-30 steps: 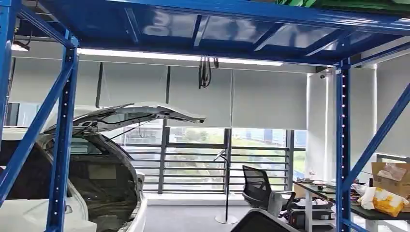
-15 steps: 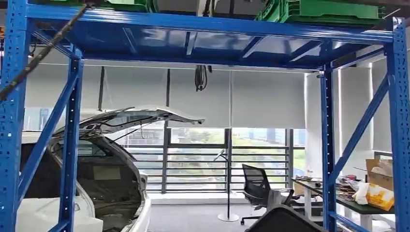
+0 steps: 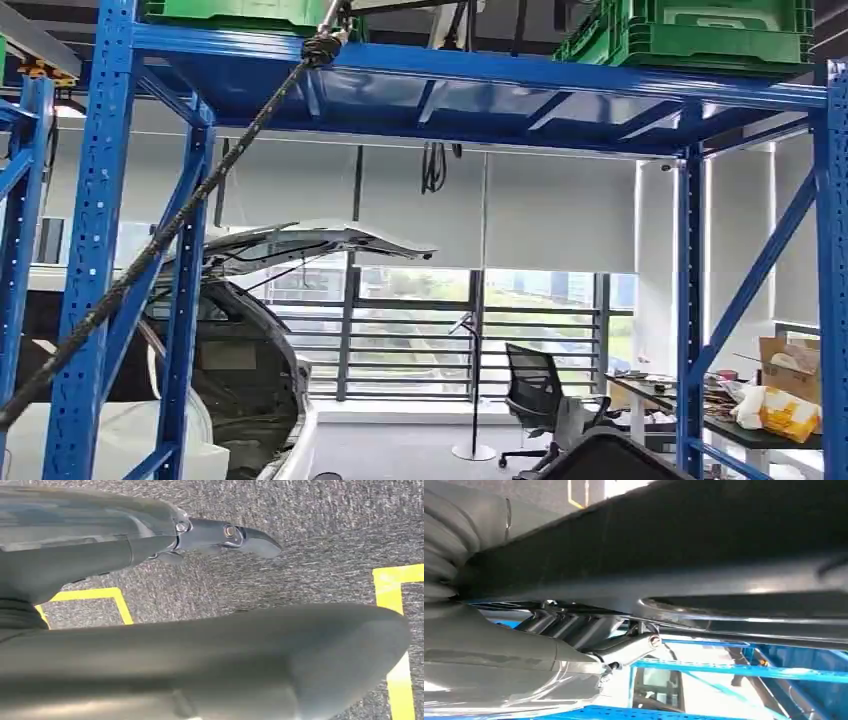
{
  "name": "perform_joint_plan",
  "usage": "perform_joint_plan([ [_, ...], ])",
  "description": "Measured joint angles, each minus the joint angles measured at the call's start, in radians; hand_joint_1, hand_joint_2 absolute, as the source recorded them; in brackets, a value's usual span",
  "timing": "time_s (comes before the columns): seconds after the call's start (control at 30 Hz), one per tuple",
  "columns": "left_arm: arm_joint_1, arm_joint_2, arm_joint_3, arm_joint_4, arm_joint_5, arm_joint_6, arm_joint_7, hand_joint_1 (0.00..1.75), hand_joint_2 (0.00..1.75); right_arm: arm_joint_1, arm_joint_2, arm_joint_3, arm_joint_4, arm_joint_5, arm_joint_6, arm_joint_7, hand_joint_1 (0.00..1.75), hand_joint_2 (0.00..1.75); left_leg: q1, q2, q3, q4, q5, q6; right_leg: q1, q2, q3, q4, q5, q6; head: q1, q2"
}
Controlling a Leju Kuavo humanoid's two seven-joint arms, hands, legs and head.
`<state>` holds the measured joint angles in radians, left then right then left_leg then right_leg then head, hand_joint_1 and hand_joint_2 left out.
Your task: Take the parts from the cabinet and place them on the table.
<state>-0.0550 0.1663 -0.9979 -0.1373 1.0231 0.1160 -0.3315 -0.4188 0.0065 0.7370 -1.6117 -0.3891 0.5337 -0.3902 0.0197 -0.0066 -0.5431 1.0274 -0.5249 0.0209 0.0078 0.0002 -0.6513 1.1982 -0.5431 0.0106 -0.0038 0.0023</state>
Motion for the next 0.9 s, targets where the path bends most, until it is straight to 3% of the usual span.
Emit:
perform_joint_plan([
  [0.03, -0.003, 0.0, -0.001, 0.0, 0.0, 0.0, -0.002, 0.0, 1.75, -0.005, 0.0, 0.0, 0.0, 0.003, 0.002, 0.0, 1.75, 1.75, 0.0, -0.004, 0.0, 0.0, 0.001, -0.001, 0.002, 0.022, 0.055, -0.103, 0.044, -0.01, 0.0, 0.0],
  [0.07, -0.006, 0.0, -0.002, 0.0, 0.0, 0.0, -0.009, 0.0, 1.75, -0.011, 0.0, -0.001, 0.001, 0.006, 0.005, 0.0, 1.75, 1.75, 0.004, -0.006, -0.003, -0.002, 0.003, -0.004, 0.004, 0.065, 0.085, -0.165, 0.046, -0.021, 0.0, 0.0],
  [0.1, -0.013, -0.001, -0.004, 0.0, 0.002, -0.001, -0.012, 0.0, 1.75, -0.016, -0.001, -0.001, 0.003, 0.009, 0.008, 0.0, 1.75, 1.75, 0.007, -0.01, -0.01, -0.001, 0.009, -0.013, 0.003, 0.067, 0.084, -0.171, 0.051, -0.022, 0.0, 0.0],
  [0.17, -0.013, 0.0, -0.008, 0.0, 0.003, -0.001, -0.018, 0.0, 1.75, -0.021, -0.002, -0.001, 0.008, 0.011, 0.01, 0.0, 1.75, 1.75, 0.016, -0.026, -0.019, -0.003, 0.015, -0.025, 0.01, 0.056, 0.08, -0.171, 0.054, -0.023, 0.0, 0.0],
  [0.2, -0.011, 0.0, -0.008, 0.0, 0.005, -0.001, -0.02, 0.0, 1.75, -0.025, -0.002, -0.001, 0.009, 0.012, 0.012, 0.0, 1.75, 1.75, 0.016, -0.035, -0.019, -0.011, 0.021, -0.033, 0.012, 0.049, 0.082, -0.178, 0.058, -0.028, 0.0, 0.0],
  [0.23, -0.011, 0.0, -0.009, 0.0, 0.007, -0.001, -0.022, 0.0, 1.75, -0.031, -0.001, -0.001, 0.009, 0.012, 0.014, 0.001, 1.75, 1.75, 0.012, -0.042, -0.018, -0.016, 0.015, -0.038, 0.002, 0.034, 0.099, -0.22, 0.063, -0.037, 0.0, 0.0],
  [0.27, -0.009, 0.0, -0.01, 0.0, 0.012, -0.002, -0.024, 0.0, 1.75, -0.036, -0.001, 0.0, 0.01, 0.012, 0.016, 0.0, 1.75, 1.75, 0.009, -0.026, -0.029, -0.002, -0.002, -0.035, 0.002, 0.021, 0.105, -0.232, 0.07, -0.04, 0.0, 0.0],
  [0.3, -0.01, 0.0, -0.01, 0.0, 0.013, -0.002, -0.024, 0.0, 1.75, -0.042, 0.0, 0.0, 0.011, 0.012, 0.02, 0.0, 1.75, 1.75, 0.009, -0.014, -0.056, 0.055, -0.04, -0.035, 0.002, 0.013, 0.104, -0.239, 0.073, -0.045, 0.001, 0.0],
  [0.37, -0.012, 0.003, -0.01, 0.001, 0.018, 0.0, -0.024, 0.0, 1.75, -0.041, -0.001, 0.0, 0.017, 0.012, 0.021, 0.002, 1.75, 1.75, 0.008, -0.01, -0.123, 0.202, -0.101, -0.042, 0.007, -0.008, 0.101, -0.237, 0.072, -0.046, 0.001, 0.0],
  [0.4, -0.009, 0.003, -0.01, 0.001, 0.021, 0.0, -0.024, 0.0, 1.75, -0.041, -0.001, 0.002, 0.02, 0.013, 0.022, 0.002, 1.75, 1.75, 0.008, -0.009, -0.151, 0.261, -0.114, -0.045, 0.009, -0.018, 0.099, -0.235, 0.071, -0.047, 0.001, 0.0],
  [0.43, -0.006, 0.004, -0.01, 0.001, 0.021, 0.0, -0.023, 0.0, 1.75, -0.041, -0.001, 0.003, 0.023, 0.013, 0.023, 0.002, 1.75, 1.75, 0.008, -0.008, -0.156, 0.268, -0.102, -0.047, 0.009, -0.025, 0.097, -0.232, 0.07, -0.047, 0.001, 0.0],
  [0.47, -0.002, 0.004, -0.01, 0.001, 0.024, 0.0, -0.023, 0.0, 1.75, -0.041, -0.001, 0.003, 0.026, 0.018, 0.023, 0.002, 1.75, 1.75, 0.008, -0.005, -0.137, 0.225, -0.067, -0.049, 0.009, -0.034, 0.095, -0.226, 0.067, -0.046, 0.001, 0.0],
  [0.53, 0.0, 0.006, -0.01, 0.001, 0.032, 0.003, -0.02, 0.0, 1.75, -0.042, -0.001, 0.003, 0.027, 0.034, 0.022, 0.002, 1.75, 1.75, 0.009, 0.022, -0.055, 0.056, 0.027, -0.05, 0.008, -0.049, 0.092, -0.21, 0.057, -0.042, 0.001, 0.0],
  [0.57, -0.002, 0.006, -0.01, 0.001, 0.035, 0.005, -0.019, 0.0, 1.75, -0.041, -0.001, 0.004, 0.027, 0.044, 0.021, 0.001, 1.75, 1.75, 0.005, 0.057, -0.029, 0.005, 0.025, -0.047, 0.009, -0.056, 0.09, -0.2, 0.05, -0.036, 0.001, 0.0],
  [0.6, -0.005, 0.008, -0.01, 0.001, 0.04, 0.007, -0.016, 0.0, 1.75, -0.042, -0.002, 0.005, 0.026, 0.057, 0.02, 0.001, 1.75, 1.75, -0.005, 0.072, -0.03, -0.006, 0.024, -0.038, 0.018, -0.061, 0.082, -0.187, 0.046, -0.03, 0.001, 0.0],
  [0.7, 0.001, 0.01, -0.01, 0.002, 0.05, 0.008, -0.01, 0.0, 1.75, -0.042, -0.004, 0.011, 0.022, 0.081, 0.02, 0.001, 1.75, 1.75, -0.01, 0.045, -0.041, 0.003, 0.027, -0.019, 0.016, -0.088, 0.082, -0.187, 0.047, -0.023, 0.001, 0.0],
  [0.73, 0.005, 0.01, -0.01, 0.002, 0.054, 0.008, -0.009, 0.0, 1.75, -0.042, -0.004, 0.013, 0.018, 0.087, 0.02, 0.001, 1.75, 1.75, -0.003, 0.039, -0.041, -0.002, 0.033, -0.009, 0.016, -0.087, 0.079, -0.183, 0.04, -0.018, 0.001, 0.0],
  [0.77, 0.007, 0.01, -0.01, 0.002, 0.054, 0.008, -0.008, 0.0, 1.75, -0.043, -0.005, 0.015, 0.015, 0.091, 0.02, 0.002, 1.75, 1.75, 0.0, 0.034, -0.043, -0.003, 0.036, -0.004, 0.012, -0.053, 0.075, -0.169, 0.021, -0.009, 0.0, 0.0],
  [0.8, 0.005, 0.011, -0.01, 0.002, 0.056, 0.008, -0.008, 0.0, 1.75, -0.043, -0.007, 0.017, 0.012, 0.095, 0.019, 0.002, 1.75, 1.75, 0.002, 0.026, -0.045, -0.003, 0.038, 0.0, 0.007, -0.024, 0.057, -0.12, -0.018, -0.003, 0.001, 0.0],
  [0.87, 0.003, 0.012, -0.01, 0.002, 0.066, 0.008, -0.007, 0.0, 1.75, -0.041, -0.014, 0.025, 0.008, 0.115, 0.009, 0.002, 1.75, 1.75, 0.002, 0.006, -0.051, -0.002, 0.042, 0.005, -0.001, -0.01, -0.013, 0.047, -0.1, 0.006, 0.001, 0.0],
  [0.9, 0.004, 0.012, -0.01, 0.002, 0.068, 0.008, -0.005, 0.0, 1.75, -0.039, -0.018, 0.031, 0.007, 0.125, 0.004, 0.001, 1.75, 1.75, 0.002, -0.004, -0.052, -0.002, 0.043, 0.004, -0.002, -0.01, -0.04, 0.114, -0.122, 0.007, 0.001, 0.0],
])
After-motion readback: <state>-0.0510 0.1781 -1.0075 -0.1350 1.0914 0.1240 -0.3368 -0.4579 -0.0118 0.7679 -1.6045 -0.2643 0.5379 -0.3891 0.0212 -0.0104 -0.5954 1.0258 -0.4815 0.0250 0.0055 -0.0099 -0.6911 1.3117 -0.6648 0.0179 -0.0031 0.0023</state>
